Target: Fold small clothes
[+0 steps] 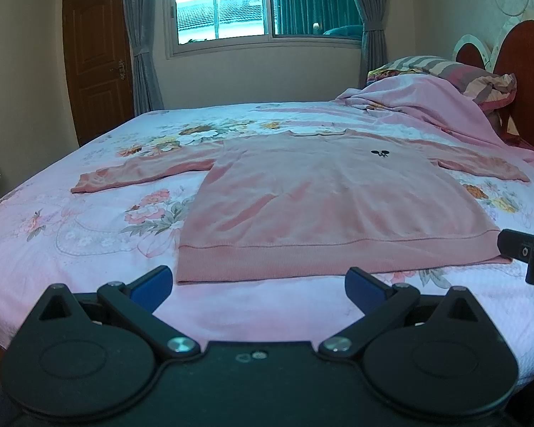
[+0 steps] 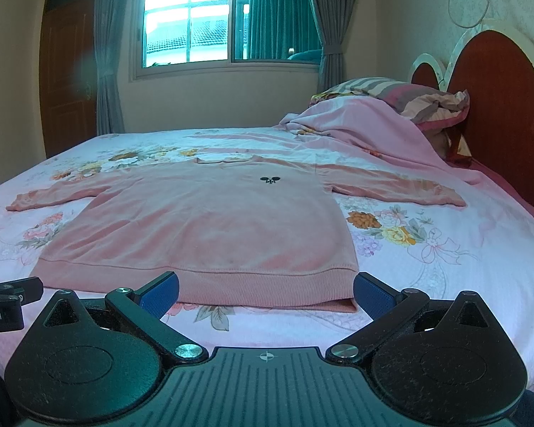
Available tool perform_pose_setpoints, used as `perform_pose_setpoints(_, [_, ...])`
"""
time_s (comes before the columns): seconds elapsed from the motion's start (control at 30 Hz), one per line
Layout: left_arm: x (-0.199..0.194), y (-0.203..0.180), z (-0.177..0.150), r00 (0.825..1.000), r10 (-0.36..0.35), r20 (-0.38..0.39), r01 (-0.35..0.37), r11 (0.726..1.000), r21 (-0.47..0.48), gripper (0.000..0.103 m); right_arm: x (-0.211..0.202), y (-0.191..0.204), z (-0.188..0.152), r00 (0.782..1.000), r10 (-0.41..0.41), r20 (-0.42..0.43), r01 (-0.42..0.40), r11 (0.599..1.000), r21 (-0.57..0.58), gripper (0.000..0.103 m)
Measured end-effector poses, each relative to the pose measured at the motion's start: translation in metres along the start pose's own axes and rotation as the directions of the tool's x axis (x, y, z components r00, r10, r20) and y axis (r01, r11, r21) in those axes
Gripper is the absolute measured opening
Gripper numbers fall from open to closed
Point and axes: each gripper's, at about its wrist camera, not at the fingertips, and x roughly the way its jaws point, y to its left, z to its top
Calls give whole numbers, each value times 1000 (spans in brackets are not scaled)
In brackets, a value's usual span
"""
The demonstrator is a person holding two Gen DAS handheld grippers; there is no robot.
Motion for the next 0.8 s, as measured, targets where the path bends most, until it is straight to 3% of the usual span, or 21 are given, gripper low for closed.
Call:
perform_pose_setpoints(0.13, [3,8,3,1000,-22,-19,21,1000,-20,101,0,0,0,1000,-1,-1,1,1000,-1,103])
perform_pose_setpoints(0.27, [12,38,17,999,-4,40,8,994,-113,101,7,-3,10,1000,-4,12,4,1000,-15,103])
perform_pose_setpoints(0.37, [35,66,36,998,4,61,4,991,-131,101,23,-6,25,999,-2,37,2,1000,-12,103])
perform_pose_setpoints(0.43, [60,91,51,998,36,58,-25,984,-175,101,40,-5,39,998,-1,57,1,1000,-9,103])
perform_pose_setpoints(0.47, [74,99,54,999,48,13,-44,981,-189,101,48,-4,46,998,0,66,1,1000,-10,103])
perform_pose_setpoints(0.53, [110,129,67,999,35,-9,-36,972,-231,101,68,0,62,997,6,77,-5,1000,-17,103])
perform_pose_setpoints(0.6, [148,163,76,999,23,-32,-31,961,-274,94,90,6,77,996,12,94,-9,999,-40,103])
perform_pose_setpoints(0.67, [176,203,90,998,68,-2,-64,932,-358,88,112,12,89,994,9,107,-1,997,-73,103])
perform_pose_setpoints(0.73, [217,243,89,992,118,-52,-129,893,-430,86,139,16,103,993,-15,115,27,995,-98,103])
perform_pose_setpoints(0.8, [257,285,88,990,116,-77,-139,857,-497,83,168,18,115,992,-46,116,58,992,-108,103])
